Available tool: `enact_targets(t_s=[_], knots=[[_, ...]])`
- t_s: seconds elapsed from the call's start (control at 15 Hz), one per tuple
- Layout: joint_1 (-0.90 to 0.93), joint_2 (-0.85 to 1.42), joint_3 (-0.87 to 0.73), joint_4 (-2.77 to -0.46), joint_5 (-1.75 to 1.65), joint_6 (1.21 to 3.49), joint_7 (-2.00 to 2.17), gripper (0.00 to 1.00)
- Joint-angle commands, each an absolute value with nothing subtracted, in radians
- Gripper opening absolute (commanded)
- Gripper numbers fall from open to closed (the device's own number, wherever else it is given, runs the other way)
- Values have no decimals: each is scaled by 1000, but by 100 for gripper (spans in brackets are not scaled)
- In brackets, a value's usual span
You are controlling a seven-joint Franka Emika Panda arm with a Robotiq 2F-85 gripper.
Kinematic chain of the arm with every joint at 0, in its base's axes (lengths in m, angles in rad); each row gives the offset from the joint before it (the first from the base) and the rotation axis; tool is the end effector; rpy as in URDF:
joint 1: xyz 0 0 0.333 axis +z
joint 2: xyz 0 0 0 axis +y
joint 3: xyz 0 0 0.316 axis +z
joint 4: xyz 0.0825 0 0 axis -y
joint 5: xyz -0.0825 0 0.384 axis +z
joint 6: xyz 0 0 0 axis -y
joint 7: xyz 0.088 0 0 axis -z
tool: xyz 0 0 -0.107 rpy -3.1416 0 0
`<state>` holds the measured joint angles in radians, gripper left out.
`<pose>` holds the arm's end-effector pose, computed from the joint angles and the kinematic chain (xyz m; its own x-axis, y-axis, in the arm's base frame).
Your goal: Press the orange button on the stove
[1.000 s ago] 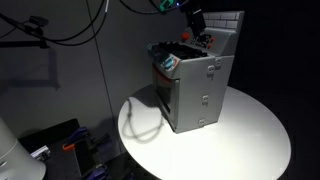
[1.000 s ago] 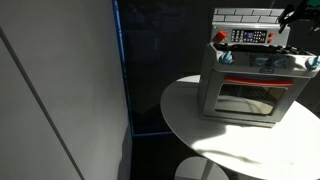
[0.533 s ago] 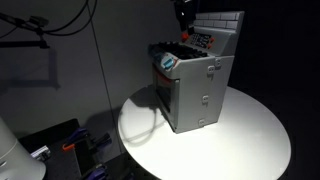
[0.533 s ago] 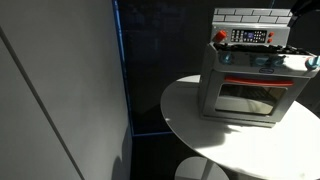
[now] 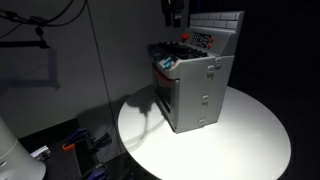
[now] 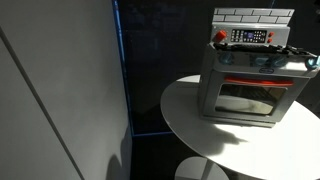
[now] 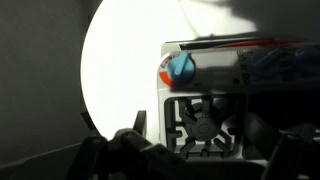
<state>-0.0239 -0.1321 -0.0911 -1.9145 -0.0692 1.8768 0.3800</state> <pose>0.5264 -0.0684 0.5587 0.8837 -0.4557 0.1072 -0.4599 -0.8878 0.0171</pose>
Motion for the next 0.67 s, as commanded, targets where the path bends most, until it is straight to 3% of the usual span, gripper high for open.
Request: enact_targets(t_s=[0.0,0.6], knots=[[-37,-173,-73,-1892,-36,1772,293,100],[-43,-227,-62,-1890,20,1678,221,100]])
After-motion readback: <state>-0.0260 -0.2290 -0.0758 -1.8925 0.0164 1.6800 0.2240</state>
